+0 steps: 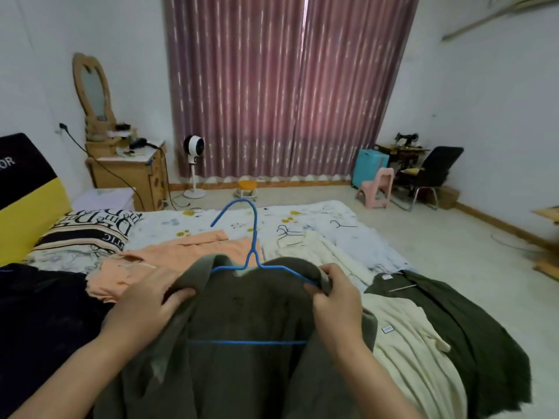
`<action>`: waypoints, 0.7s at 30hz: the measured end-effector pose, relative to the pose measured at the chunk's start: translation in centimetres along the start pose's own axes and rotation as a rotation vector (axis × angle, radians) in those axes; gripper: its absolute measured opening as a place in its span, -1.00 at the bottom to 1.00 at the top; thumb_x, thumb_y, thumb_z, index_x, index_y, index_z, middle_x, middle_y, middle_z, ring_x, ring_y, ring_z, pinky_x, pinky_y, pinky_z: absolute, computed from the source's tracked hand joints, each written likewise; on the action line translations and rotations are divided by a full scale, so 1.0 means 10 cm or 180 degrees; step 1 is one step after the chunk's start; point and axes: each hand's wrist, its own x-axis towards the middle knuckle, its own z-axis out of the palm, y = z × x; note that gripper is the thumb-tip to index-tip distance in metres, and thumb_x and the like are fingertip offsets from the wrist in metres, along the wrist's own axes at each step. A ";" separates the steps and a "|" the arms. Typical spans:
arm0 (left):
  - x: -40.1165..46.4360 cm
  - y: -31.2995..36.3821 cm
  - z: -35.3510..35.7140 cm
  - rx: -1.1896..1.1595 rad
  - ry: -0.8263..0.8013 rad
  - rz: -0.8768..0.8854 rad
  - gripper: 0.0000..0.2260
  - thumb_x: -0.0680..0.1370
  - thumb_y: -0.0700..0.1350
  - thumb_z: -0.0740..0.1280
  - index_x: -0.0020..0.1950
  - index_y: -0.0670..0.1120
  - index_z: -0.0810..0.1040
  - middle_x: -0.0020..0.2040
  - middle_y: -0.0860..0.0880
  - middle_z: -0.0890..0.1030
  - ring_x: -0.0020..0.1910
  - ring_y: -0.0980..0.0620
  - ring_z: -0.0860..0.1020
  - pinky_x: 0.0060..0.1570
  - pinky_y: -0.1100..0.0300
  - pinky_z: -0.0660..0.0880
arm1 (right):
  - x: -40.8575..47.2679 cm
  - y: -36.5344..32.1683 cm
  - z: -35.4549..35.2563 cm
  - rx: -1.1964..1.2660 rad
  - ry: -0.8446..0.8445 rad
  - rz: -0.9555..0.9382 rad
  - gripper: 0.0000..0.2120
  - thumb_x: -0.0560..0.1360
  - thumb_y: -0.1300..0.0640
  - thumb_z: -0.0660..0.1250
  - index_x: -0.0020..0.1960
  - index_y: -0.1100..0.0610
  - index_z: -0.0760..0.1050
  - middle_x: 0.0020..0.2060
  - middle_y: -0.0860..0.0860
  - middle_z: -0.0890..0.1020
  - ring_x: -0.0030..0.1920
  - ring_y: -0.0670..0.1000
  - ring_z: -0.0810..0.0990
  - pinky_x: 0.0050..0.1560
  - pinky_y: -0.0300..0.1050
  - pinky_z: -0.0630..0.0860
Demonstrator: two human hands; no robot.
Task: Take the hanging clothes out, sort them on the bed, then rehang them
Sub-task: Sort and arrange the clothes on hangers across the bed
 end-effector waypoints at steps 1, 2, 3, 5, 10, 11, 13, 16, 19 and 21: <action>-0.04 0.09 -0.02 0.0143 0.0117 -0.0003 -0.78 0.48 0.00 0.28 -0.04 -0.12 0.59 -0.10 -0.07 0.61 -0.06 -0.14 0.54 -0.10 0.02 0.44 | -0.04 -0.03 -0.13 0.0010 -0.0006 -0.0034 -0.82 0.39 0.23 0.38 -0.17 -0.02 0.44 -0.29 -0.07 0.60 -0.14 0.09 0.53 -0.04 0.02 0.45; -0.09 0.20 -0.03 0.0234 0.0260 0.0037 -0.73 0.45 0.02 0.25 -0.07 -0.15 0.60 -0.13 -0.10 0.61 -0.10 -0.16 0.54 -0.15 0.03 0.42 | -0.09 -0.06 -0.26 0.0029 -0.0032 -0.0067 -0.83 0.38 0.21 0.39 -0.18 -0.01 0.45 -0.31 -0.08 0.59 -0.17 0.05 0.53 -0.08 -0.02 0.46; -0.13 0.32 -0.04 0.0294 0.0397 0.0100 -0.70 0.42 0.01 0.24 -0.08 -0.18 0.60 -0.14 -0.12 0.61 -0.12 -0.17 0.55 -0.19 0.05 0.40 | -0.13 -0.09 -0.40 0.0066 -0.0071 -0.0098 -0.84 0.37 0.19 0.40 -0.18 0.00 0.45 -0.34 -0.09 0.57 -0.21 0.02 0.53 -0.12 -0.05 0.46; -0.23 0.58 -0.06 0.0382 0.0577 0.0233 -0.70 0.43 -0.02 0.26 -0.04 -0.21 0.61 -0.12 -0.14 0.63 -0.11 -0.20 0.56 -0.19 0.07 0.36 | -0.24 -0.13 -0.71 0.0145 -0.0210 -0.0116 -0.87 0.38 0.10 0.41 -0.13 -0.02 0.47 -0.40 -0.09 0.54 -0.29 -0.07 0.50 -0.20 -0.11 0.45; -0.44 1.23 -0.01 0.0142 0.0770 0.0379 -0.71 0.46 -0.03 0.28 -0.04 -0.23 0.62 -0.17 -0.16 0.62 -0.16 -0.21 0.56 -0.22 0.06 0.38 | -0.47 -0.07 -1.59 0.0514 -0.0415 -0.0210 -0.68 0.54 -0.03 0.12 -0.03 0.07 0.61 -0.17 -0.08 0.65 -0.11 -0.15 0.56 -0.06 -0.25 0.48; -0.50 1.39 0.01 0.0058 0.0782 0.0409 -0.66 0.45 0.01 0.25 -0.02 -0.23 0.62 -0.15 -0.17 0.63 -0.14 -0.20 0.57 -0.19 0.03 0.42 | -0.49 -0.01 -1.77 0.0404 -0.0379 -0.0206 -0.67 0.55 0.02 0.09 0.00 0.08 0.62 -0.09 -0.06 0.66 -0.04 -0.14 0.56 0.03 -0.23 0.48; -0.63 1.71 0.08 -0.0089 0.0827 0.0466 -0.60 0.44 0.05 0.23 0.02 -0.24 0.62 -0.09 -0.20 0.64 -0.07 -0.21 0.58 -0.09 -0.06 0.47 | -0.55 0.13 -2.14 0.0019 -0.0298 -0.0168 -0.73 0.57 0.16 0.12 0.08 0.05 0.59 -0.01 -0.05 0.64 0.02 -0.09 0.55 0.11 -0.15 0.46; -0.82 2.18 0.27 -0.0238 0.0845 0.0532 -0.63 0.41 0.01 0.26 0.01 -0.25 0.63 -0.08 -0.21 0.65 -0.04 -0.22 0.58 -0.05 -0.05 0.47 | -0.69 0.33 -2.68 -0.0414 -0.0446 -0.0220 -0.75 0.57 0.21 0.21 0.17 0.00 0.54 -0.02 -0.10 0.60 -0.02 -0.12 0.54 0.06 -0.21 0.45; -0.98 2.56 0.48 -0.0406 0.0658 0.0494 -0.59 0.40 0.12 0.22 -0.19 -0.22 0.62 -0.25 -0.16 0.62 -0.22 -0.18 0.55 -0.22 0.01 0.45 | -0.85 0.51 -3.13 -0.0720 -0.0532 -0.0265 -0.73 0.53 0.20 0.29 0.22 0.05 0.53 0.05 -0.12 0.57 0.06 -0.11 0.51 0.10 -0.27 0.43; -1.05 2.78 0.64 -0.0540 0.0555 0.0497 -0.56 0.37 0.17 0.19 -0.30 -0.21 0.56 -0.36 -0.11 0.55 -0.31 -0.14 0.49 -0.31 0.05 0.40 | -0.93 0.64 -3.36 -0.0915 -0.0425 -0.0247 -0.75 0.50 0.18 0.34 0.17 0.05 0.54 -0.01 -0.11 0.57 -0.01 -0.12 0.50 -0.04 -0.37 0.41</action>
